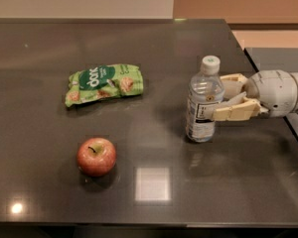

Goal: Place blue plastic bottle upright

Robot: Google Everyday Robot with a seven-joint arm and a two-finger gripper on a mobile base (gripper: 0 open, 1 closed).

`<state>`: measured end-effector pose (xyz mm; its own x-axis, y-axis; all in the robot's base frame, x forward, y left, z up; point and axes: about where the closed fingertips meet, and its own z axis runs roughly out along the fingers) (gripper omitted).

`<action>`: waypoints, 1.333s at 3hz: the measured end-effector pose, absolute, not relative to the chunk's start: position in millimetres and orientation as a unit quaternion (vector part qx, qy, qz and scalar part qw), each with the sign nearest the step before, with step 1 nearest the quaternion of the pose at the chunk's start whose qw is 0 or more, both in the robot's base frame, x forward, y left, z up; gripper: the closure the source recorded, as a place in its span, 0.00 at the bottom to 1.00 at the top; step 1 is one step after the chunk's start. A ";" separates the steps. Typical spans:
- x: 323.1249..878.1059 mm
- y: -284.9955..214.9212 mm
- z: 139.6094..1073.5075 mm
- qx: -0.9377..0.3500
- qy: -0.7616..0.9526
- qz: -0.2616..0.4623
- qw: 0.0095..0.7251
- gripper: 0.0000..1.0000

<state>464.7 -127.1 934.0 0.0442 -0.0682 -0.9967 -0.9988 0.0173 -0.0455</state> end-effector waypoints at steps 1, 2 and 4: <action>466.8 -129.8 930.2 -0.515 0.511 0.472 0.501 0.82; 468.3 -131.7 927.6 -0.509 0.510 0.477 0.503 0.60; 469.8 -134.5 923.6 -0.505 0.509 0.480 0.506 0.13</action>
Offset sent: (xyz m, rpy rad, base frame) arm 0.0049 -0.0123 -0.0115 0.0453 0.0290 -0.0168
